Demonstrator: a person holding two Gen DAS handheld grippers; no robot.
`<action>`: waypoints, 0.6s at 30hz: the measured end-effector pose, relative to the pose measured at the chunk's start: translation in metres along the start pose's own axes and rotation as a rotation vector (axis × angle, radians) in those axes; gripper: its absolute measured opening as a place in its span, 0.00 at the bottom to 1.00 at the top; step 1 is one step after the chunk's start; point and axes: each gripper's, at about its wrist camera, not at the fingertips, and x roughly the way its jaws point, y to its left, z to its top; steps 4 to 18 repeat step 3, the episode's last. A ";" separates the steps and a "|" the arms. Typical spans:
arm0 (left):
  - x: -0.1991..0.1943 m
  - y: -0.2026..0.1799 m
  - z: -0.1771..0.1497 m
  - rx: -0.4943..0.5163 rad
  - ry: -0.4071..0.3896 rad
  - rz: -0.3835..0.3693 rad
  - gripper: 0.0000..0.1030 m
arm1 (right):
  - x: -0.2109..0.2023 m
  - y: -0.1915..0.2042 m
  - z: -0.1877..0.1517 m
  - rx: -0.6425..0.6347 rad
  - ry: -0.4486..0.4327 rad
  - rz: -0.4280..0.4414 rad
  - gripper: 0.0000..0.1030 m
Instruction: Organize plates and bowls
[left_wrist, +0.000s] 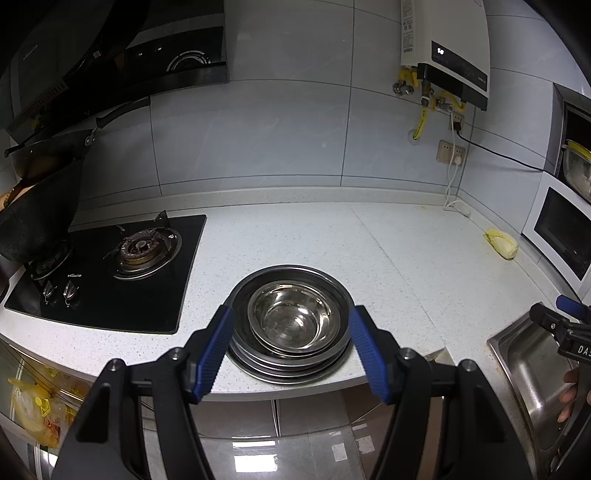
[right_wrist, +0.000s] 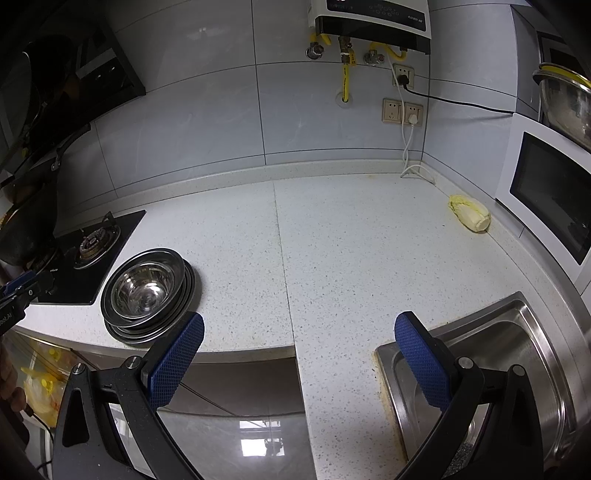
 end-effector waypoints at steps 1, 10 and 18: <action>0.001 0.000 0.000 0.002 0.000 0.000 0.61 | 0.000 0.000 0.000 0.001 -0.001 0.000 0.99; 0.001 -0.001 0.000 0.003 0.001 -0.002 0.61 | 0.000 0.000 0.000 0.000 -0.002 -0.001 0.98; 0.001 -0.001 0.000 0.003 0.001 -0.002 0.61 | 0.000 0.000 0.000 0.000 -0.002 -0.001 0.98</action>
